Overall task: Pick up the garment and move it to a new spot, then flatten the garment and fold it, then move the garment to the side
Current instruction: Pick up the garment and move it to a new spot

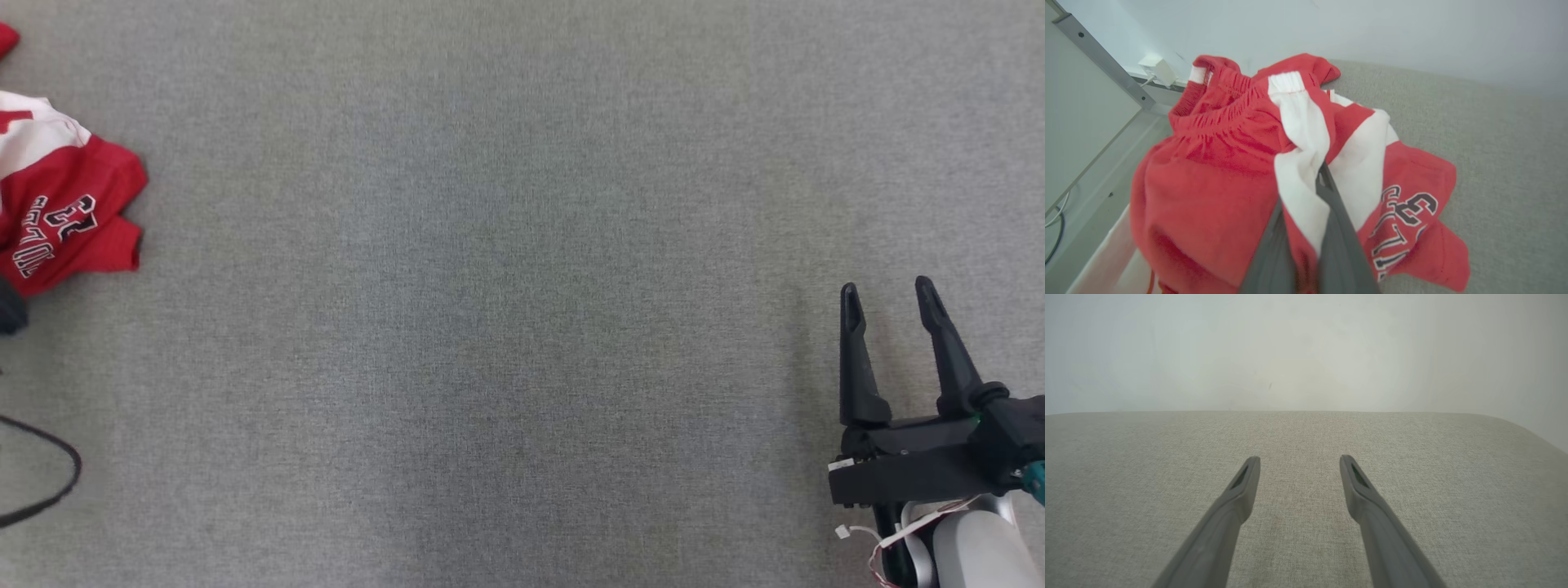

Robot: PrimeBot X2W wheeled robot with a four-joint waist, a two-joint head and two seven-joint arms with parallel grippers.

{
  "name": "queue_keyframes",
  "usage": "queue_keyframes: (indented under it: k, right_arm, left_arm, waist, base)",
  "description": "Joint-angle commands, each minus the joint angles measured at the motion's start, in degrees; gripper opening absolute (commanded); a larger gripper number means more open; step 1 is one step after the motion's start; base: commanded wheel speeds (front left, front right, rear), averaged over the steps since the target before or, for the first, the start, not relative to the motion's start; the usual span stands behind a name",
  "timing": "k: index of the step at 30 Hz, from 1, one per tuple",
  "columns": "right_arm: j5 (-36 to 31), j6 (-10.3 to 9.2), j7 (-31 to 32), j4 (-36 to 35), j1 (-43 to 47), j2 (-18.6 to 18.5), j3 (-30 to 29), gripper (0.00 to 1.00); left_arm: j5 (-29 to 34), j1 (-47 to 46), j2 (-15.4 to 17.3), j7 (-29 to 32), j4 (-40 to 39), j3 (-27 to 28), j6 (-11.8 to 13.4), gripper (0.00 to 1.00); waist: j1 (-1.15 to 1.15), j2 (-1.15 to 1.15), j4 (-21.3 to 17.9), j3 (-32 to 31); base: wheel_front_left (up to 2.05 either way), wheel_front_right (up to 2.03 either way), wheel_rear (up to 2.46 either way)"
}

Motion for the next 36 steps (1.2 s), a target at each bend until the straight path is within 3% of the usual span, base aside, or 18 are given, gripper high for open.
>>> queue_keyframes:
  k: [1,9,18,26,28,36]
  right_arm:
    - [0.25,-0.12,-0.42,0.30,-0.47,0.25,0.17,1.00]
    - [1.51,-0.12,-1.43,3.23,0.22,1.49,0.87,1.00]
    - [2.90,-0.12,-2.02,6.46,1.09,3.10,1.56,1.00]
    - [4.11,-0.12,-1.98,6.34,1.88,3.74,0.99,1.00]
    - [4.22,-0.12,-1.98,6.34,1.77,3.78,1.07,1.00]
    - [5.73,-0.12,-1.99,6.11,2.12,3.83,0.42,1.00]
  left_arm:
    - [0.71,-1.15,0.51,-1.20,-0.60,-0.18,0.24,0.00]
    - [2.93,-4.98,1.31,-10.99,-7.92,-2.08,-0.95,0.00]
    - [2.93,-10.72,-2.06,-8.83,-21.27,-6.75,-2.38,0.00]
    - [1.81,-14.15,-9.84,-4.46,-29.94,-13.48,-2.81,0.00]
    - [1.82,-14.45,-11.01,-4.19,-30.30,-14.41,-2.78,0.00]
    - [-0.71,-16.37,-21.26,-5.52,-29.50,-21.07,-3.09,0.00]
  waist:
    - [0.00,-0.01,-0.24,-1.12]
    - [0.00,-0.01,-0.83,-6.01]
    - [0.00,-0.01,-5.36,-10.07]
    - [0.00,-0.01,-12.14,-11.58]
    - [0.00,-0.01,-13.06,-11.61]
    - [0.00,-0.01,-17.45,-10.92]
  base:
    - [0.00,0.00,0.00]
    - [0.00,0.00,0.00]
    - [0.00,0.00,0.00]
    - [0.00,0.00,0.00]
    - [0.00,0.00,0.00]
    - [0.00,0.00,0.00]
